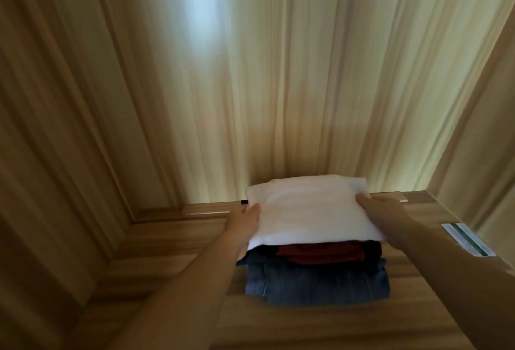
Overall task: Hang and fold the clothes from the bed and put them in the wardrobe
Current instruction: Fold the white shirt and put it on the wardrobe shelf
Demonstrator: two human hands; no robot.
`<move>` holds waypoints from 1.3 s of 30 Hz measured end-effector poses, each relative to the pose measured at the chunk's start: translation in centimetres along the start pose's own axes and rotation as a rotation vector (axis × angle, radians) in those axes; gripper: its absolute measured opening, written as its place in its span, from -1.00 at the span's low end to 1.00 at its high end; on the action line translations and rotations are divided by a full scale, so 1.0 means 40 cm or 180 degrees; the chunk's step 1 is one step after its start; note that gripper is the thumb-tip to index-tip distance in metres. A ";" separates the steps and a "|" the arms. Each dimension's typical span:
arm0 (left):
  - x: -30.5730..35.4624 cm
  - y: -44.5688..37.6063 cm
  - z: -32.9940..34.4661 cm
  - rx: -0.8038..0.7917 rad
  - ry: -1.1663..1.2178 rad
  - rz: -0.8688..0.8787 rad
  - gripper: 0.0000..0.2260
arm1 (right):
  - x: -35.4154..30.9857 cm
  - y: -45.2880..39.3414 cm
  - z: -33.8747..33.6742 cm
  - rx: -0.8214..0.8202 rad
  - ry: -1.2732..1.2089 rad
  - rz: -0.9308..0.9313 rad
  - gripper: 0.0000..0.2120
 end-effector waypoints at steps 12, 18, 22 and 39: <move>-0.027 0.032 0.020 0.0219 -0.0440 0.0215 -0.66 | 0.051 0.044 -0.022 0.0306 0.0169 0.0146 -0.51; -0.010 0.081 0.006 0.0339 -0.0436 0.0258 -0.63 | 0.010 0.087 -0.039 0.0274 0.0316 0.0161 -0.52; 0.006 0.141 0.006 0.0350 -0.0366 0.0403 -0.64 | -0.027 0.143 -0.058 0.0071 0.0261 0.0094 -0.53; -0.009 0.705 -0.029 0.0491 -0.3377 0.2199 -0.45 | -0.175 0.637 -0.221 -0.0363 0.2776 -0.1589 -0.45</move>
Point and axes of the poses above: each hand's wrist, its own y-axis away from the middle knuckle, its own z-axis out of the palm, x = y × z, the point moved 6 cm from there along -y, towards the middle knuckle, and after that the axes turned 9 degrees about -z, right-handed, at the moved point
